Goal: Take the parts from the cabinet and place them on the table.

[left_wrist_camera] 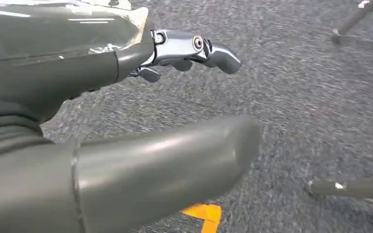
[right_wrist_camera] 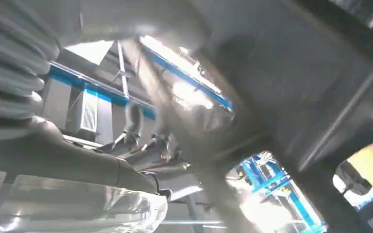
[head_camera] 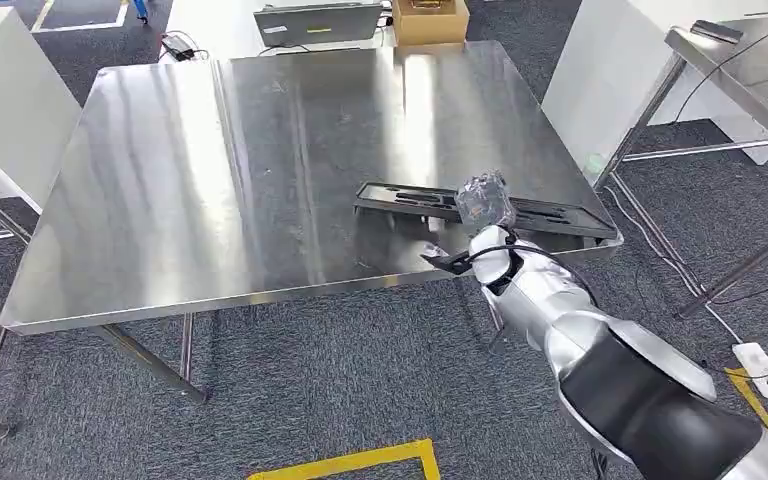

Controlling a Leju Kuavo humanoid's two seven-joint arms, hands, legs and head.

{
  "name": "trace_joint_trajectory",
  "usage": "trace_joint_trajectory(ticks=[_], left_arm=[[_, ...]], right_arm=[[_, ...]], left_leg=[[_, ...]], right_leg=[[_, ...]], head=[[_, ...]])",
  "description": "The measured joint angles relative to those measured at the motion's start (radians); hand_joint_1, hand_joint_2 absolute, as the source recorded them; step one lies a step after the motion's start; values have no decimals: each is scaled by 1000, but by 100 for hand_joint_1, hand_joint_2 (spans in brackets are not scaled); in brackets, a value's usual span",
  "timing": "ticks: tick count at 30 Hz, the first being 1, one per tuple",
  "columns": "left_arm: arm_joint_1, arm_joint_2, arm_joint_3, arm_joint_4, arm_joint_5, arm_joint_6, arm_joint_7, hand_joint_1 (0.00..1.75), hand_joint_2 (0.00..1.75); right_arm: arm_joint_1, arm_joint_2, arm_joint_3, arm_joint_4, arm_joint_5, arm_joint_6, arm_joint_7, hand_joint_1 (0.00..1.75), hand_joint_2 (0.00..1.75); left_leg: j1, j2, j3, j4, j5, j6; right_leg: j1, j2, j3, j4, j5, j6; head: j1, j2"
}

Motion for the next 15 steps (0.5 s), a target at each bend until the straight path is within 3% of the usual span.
trace_joint_trajectory(ticks=[15], left_arm=[[-11, 0, 0, -3, -9, 4, 22, 0, 0]], right_arm=[[5, 1, 14, 3, 0, -41, 4, 0, 0]], left_leg=[[0, 0, 0, 0, 0, 0]], right_leg=[[0, 0, 0, 0, 0, 0]], head=[[0, 0]])
